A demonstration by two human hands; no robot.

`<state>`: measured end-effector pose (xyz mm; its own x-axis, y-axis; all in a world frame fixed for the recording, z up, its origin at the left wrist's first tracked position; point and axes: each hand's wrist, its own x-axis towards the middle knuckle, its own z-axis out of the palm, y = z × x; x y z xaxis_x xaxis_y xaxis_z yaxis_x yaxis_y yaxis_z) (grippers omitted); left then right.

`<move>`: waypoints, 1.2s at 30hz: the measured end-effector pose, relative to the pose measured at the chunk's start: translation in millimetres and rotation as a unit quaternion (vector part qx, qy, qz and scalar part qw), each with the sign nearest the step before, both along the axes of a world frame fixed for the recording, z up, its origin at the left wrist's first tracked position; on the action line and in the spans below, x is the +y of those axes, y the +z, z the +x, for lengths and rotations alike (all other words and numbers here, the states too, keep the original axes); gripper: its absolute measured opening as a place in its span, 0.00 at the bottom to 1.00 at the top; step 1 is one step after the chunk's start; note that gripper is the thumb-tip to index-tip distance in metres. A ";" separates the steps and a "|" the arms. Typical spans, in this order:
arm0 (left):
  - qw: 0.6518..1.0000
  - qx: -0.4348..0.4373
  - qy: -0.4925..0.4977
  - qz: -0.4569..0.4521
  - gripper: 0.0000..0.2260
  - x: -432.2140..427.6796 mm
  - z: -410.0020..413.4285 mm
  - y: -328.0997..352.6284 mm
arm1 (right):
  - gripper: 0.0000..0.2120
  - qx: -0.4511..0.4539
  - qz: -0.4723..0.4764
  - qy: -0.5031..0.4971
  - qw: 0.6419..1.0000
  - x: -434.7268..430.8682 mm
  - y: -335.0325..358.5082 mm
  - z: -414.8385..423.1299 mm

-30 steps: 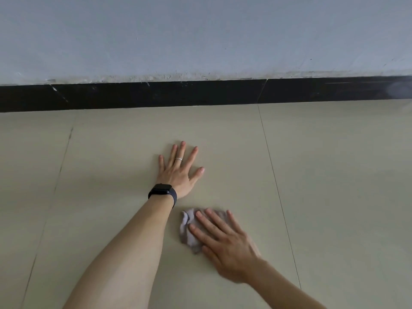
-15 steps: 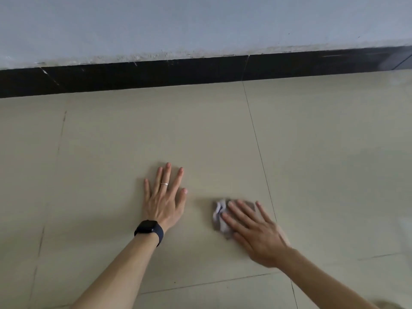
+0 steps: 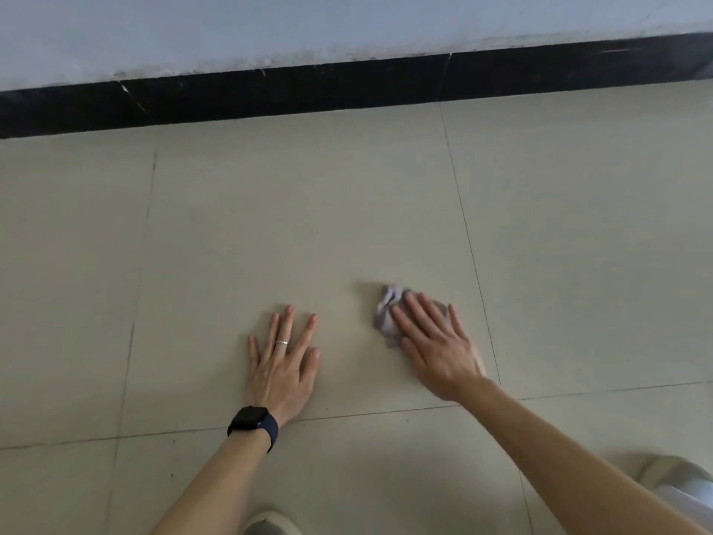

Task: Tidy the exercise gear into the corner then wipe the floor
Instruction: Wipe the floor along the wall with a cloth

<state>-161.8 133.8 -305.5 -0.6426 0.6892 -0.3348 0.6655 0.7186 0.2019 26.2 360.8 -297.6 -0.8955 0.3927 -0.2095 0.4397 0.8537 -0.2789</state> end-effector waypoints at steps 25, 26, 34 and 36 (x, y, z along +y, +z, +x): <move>0.995 -0.066 -0.009 -0.076 0.28 -1.3 0.6 40.1 | 0.18 -0.143 -0.490 -0.120 0.852 -25.4 96.0 -57.1; 0.995 -0.061 -0.010 -0.078 0.28 -1.5 0.9 40.6 | 0.19 -0.137 -0.489 -0.129 0.852 -12.1 102.3 -61.4; 0.996 -0.040 0.014 -0.080 0.22 37.8 -48.1 109.4 | 0.16 0.009 -0.340 -0.210 0.916 64.7 140.1 -90.8; 0.995 -0.026 0.031 -0.086 0.22 46.8 -53.9 150.0 | 0.20 0.018 -0.322 -0.203 0.925 70.2 172.9 -88.0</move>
<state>-215.7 180.5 -155.4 -0.6606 0.5781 -0.4790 0.6103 0.7851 0.1057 -61.8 431.0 -124.7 -0.7129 0.5019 -0.4898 0.6679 0.2729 -0.6925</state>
